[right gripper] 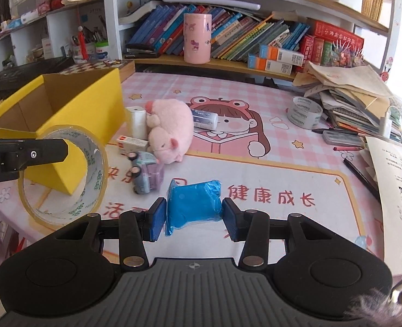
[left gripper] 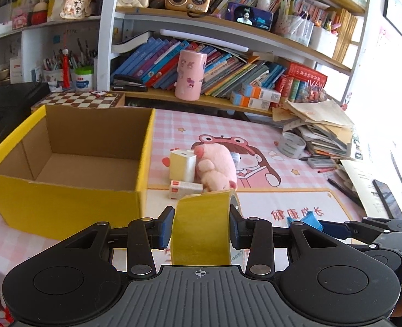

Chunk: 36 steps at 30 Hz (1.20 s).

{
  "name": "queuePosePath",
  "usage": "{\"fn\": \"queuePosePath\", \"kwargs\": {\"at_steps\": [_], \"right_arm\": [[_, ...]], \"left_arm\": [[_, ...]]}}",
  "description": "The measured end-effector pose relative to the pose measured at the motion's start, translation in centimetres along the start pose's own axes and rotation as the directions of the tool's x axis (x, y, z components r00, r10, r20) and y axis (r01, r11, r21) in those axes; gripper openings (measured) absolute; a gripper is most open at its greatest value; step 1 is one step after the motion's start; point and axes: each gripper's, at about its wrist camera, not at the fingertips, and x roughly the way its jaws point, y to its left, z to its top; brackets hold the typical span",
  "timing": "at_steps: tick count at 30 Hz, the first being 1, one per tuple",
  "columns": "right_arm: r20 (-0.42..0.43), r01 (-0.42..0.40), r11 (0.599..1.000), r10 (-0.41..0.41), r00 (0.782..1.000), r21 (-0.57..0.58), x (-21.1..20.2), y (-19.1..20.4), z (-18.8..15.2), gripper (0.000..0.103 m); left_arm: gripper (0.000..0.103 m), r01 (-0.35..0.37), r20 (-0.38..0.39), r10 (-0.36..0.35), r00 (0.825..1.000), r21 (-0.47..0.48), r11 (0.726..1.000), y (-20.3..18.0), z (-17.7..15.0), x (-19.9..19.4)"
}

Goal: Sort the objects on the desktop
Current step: 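Close the left tool on the clear tape roll while the right tool holds the block, then carry the tape roll and blue block over the yellow box with both tools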

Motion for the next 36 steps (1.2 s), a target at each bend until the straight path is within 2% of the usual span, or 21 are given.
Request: {"fn": "queuePosePath", "kwargs": {"at_steps": [12,19,26,36], "right_arm": [[-0.006,-0.018,1.000,0.018,1.000,-0.019,-4.2,8.3,-3.9,0.042],[-0.024,-0.068,0.997,0.067,0.997,-0.025,-5.6,12.8,-6.0,0.042],[-0.047,-0.139,0.987,0.135,0.990,-0.079,-6.4,16.6,-6.7,0.042],[-0.039,-0.160,0.978,0.156,0.987,-0.137,-6.9,19.1,-6.4,0.042]], "left_arm": [[0.039,0.003,-0.011,-0.003,1.000,-0.006,1.000,5.4,-3.2,-6.2],[0.039,-0.041,-0.003,0.041,0.999,-0.024,0.999,8.6,-5.2,-10.0],[0.039,-0.090,0.005,0.091,0.996,-0.078,0.993,11.6,-6.6,-12.7],[0.039,-0.104,0.037,0.109,0.993,-0.118,0.987,13.6,-6.9,-14.0]]}}
